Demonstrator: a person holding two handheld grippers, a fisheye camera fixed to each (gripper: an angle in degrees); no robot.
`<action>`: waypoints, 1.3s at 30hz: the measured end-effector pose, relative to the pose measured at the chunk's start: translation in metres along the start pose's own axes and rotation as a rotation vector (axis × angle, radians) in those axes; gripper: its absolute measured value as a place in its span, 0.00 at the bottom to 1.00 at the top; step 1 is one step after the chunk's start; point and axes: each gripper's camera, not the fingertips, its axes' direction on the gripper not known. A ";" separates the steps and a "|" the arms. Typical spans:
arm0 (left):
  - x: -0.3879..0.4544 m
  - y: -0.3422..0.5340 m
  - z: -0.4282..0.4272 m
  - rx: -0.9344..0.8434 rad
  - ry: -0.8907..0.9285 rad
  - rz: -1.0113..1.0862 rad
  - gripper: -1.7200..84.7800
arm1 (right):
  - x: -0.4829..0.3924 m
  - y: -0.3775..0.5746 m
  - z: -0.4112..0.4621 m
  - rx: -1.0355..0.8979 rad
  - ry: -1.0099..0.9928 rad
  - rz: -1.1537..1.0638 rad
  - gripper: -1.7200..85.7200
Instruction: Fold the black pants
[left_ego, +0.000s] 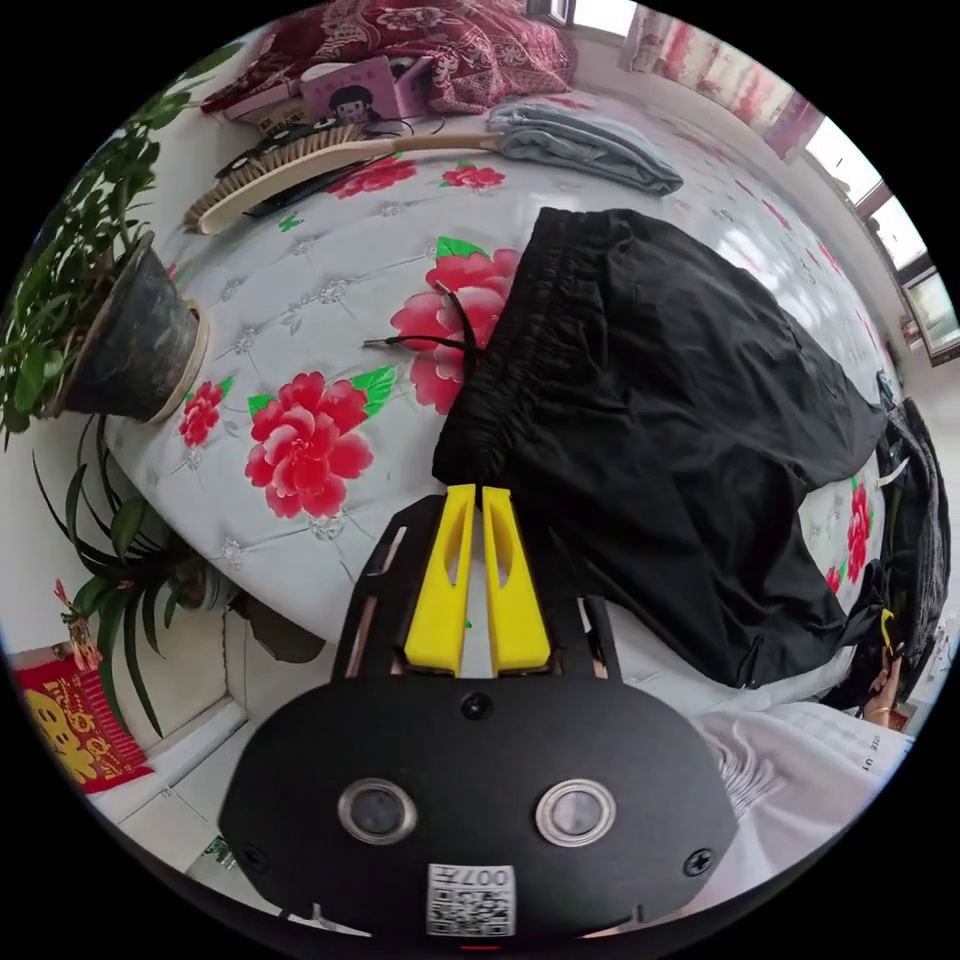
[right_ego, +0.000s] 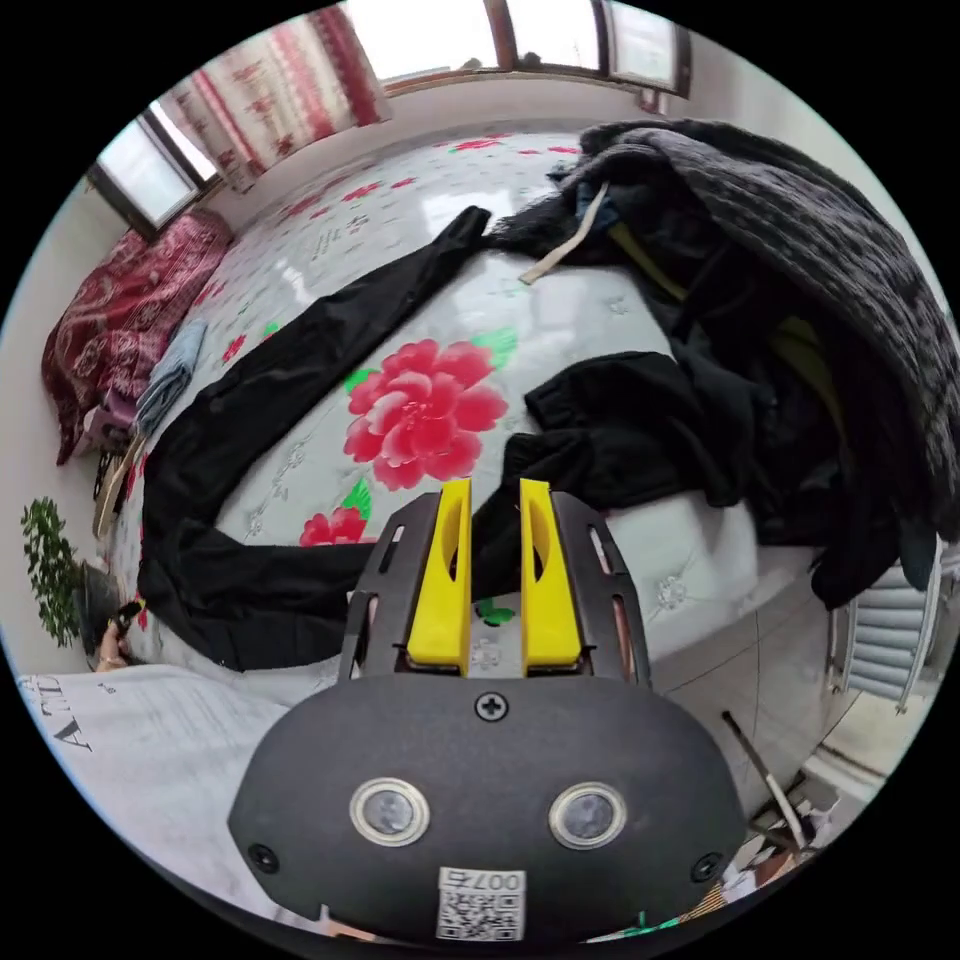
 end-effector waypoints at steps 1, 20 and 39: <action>-0.009 0.009 -0.010 0.025 0.014 -0.023 0.01 | 0.019 0.008 -0.003 0.016 0.021 0.055 0.10; -0.037 0.071 -0.083 0.116 -0.017 -0.065 0.01 | -0.006 -0.008 -0.076 0.312 -0.237 -0.198 0.03; 0.006 0.088 -0.046 0.014 -0.105 0.008 0.01 | 0.075 0.040 0.006 0.050 -0.116 0.004 0.14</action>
